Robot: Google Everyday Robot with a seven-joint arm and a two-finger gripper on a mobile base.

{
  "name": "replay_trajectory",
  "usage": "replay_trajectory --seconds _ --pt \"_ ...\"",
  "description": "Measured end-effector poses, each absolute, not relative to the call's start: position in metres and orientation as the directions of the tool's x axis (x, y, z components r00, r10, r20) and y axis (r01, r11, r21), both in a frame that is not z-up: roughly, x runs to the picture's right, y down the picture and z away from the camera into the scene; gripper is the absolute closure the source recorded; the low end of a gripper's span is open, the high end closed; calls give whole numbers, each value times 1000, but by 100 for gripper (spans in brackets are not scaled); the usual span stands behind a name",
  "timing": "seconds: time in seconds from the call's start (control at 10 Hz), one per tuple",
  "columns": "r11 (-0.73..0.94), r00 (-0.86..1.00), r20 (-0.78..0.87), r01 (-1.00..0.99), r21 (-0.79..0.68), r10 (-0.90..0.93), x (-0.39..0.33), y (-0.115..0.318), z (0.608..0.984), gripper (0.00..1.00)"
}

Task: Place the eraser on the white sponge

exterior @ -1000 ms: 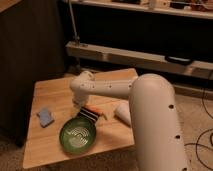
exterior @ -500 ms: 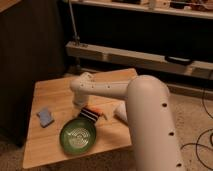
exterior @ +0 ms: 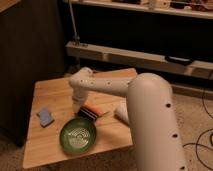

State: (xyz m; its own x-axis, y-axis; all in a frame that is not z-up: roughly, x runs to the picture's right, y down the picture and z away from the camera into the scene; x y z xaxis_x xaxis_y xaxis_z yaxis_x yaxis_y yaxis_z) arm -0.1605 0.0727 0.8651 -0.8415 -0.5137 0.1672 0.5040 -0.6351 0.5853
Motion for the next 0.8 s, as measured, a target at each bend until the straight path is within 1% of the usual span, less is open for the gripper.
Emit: replay_trajectory --seconds 0.2,0.4,0.8 --pt "-666 -858 141 478 573 -494 -165 45 843 100" --pt "-682 -869 98 445 580 -485 -179 28 832 100" --pt "-689 -873 -19 371 623 -487 -227 19 817 100"
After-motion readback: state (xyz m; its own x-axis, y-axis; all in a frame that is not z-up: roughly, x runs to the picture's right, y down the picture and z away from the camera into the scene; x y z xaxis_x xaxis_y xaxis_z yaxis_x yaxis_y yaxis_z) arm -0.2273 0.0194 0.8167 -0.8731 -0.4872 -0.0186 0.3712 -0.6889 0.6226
